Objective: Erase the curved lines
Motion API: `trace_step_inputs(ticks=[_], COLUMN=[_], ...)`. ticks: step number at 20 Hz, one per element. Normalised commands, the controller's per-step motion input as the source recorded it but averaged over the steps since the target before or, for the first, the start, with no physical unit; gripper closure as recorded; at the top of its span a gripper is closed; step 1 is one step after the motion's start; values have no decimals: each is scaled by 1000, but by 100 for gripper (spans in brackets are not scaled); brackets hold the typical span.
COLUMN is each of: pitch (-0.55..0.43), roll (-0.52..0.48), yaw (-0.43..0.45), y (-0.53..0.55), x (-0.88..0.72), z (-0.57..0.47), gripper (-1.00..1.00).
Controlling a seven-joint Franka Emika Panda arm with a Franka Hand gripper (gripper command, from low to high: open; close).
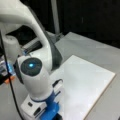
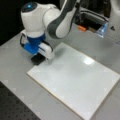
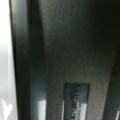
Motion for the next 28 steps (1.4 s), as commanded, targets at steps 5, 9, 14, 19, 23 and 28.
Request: trace_step_inputs(ticks=[5,9,14,19,23,28], pitch=[-1,23,49,42,-27,-149], roll=[-84,-153,-200,-196,-294,-229], yaw=[-157,-124,-49,-15,95,100], y=[159,385,589,753,637,424], x=[-180,-184,-182,-244,-280,-274], z=[168,127,94,105,124,-18], gripper=[-100,-100,-100,-100,-100,-100])
